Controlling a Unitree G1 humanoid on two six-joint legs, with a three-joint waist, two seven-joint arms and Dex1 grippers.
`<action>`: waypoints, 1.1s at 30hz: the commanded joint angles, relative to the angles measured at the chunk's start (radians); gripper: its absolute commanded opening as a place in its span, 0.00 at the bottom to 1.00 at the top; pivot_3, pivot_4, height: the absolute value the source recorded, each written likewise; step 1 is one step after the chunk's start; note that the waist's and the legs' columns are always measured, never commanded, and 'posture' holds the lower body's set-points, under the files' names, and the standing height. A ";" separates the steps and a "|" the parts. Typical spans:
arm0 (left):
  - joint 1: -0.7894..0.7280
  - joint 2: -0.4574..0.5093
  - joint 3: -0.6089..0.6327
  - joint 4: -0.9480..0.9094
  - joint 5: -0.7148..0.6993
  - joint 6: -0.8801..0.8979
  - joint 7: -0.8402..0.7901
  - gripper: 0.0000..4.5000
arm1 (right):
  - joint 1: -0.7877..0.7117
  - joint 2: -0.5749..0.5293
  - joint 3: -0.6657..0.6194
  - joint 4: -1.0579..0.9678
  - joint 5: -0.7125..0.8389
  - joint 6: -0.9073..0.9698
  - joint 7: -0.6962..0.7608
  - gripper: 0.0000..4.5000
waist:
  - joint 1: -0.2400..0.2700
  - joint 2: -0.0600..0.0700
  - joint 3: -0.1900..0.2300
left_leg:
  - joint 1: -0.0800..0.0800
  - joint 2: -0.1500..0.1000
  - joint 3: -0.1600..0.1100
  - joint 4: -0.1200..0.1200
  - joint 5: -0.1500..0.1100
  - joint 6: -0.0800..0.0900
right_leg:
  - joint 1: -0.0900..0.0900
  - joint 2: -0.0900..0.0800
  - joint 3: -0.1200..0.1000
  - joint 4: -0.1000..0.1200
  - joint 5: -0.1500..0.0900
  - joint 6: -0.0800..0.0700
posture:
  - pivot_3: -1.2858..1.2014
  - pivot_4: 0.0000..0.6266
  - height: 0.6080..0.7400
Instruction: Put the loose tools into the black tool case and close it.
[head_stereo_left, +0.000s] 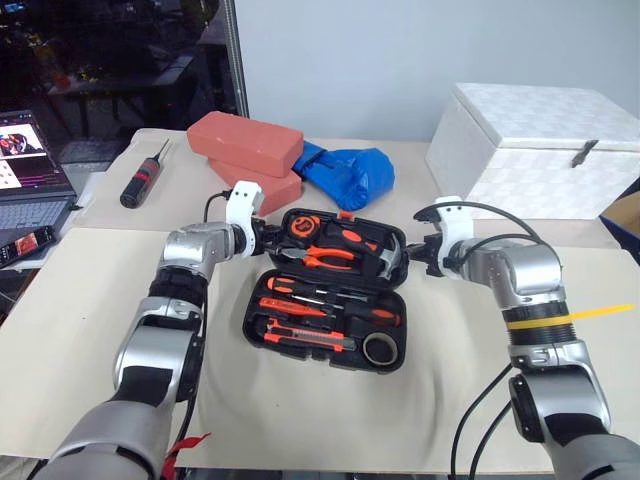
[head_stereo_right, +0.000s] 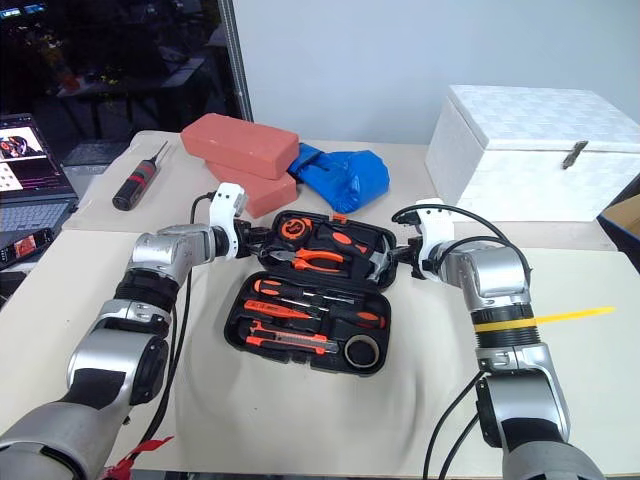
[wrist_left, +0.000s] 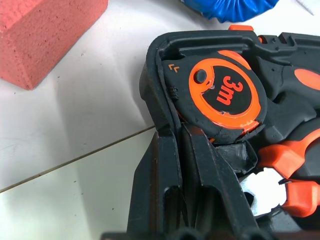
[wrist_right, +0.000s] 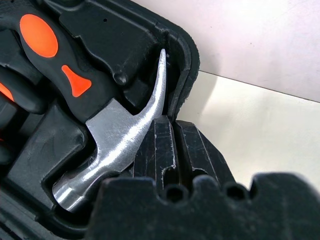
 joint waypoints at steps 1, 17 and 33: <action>0.022 0.043 0.020 -0.068 0.014 0.045 0.018 0.29 | 0.016 0.003 0.019 -0.014 -0.011 -0.027 0.027 0.00 | 0.001 0.000 0.000 | 0.000 0.000 0.000 0.000 0.000 0.000 | 0.000 0.000 0.000 0.000 0.000 0.000 | 0.52 0.24 1.00; -0.015 -0.081 0.067 -0.104 -0.020 -0.166 -0.015 0.01 | 0.002 0.055 0.044 0.011 -0.059 -0.053 0.041 0.00 | -0.002 0.000 0.000 | 0.002 0.000 0.000 0.000 0.000 0.000 | 0.001 0.000 0.000 0.002 0.000 -0.001 | 0.52 0.24 1.00; 0.089 -0.156 -0.134 0.085 0.250 -0.299 0.127 0.01 | 0.016 0.098 0.029 -0.042 -0.075 -0.008 0.006 0.00 | -0.015 0.001 -0.001 | 0.005 0.001 0.000 0.000 0.000 0.000 | 0.004 0.001 0.001 0.002 0.000 -0.001 | 0.52 0.24 1.00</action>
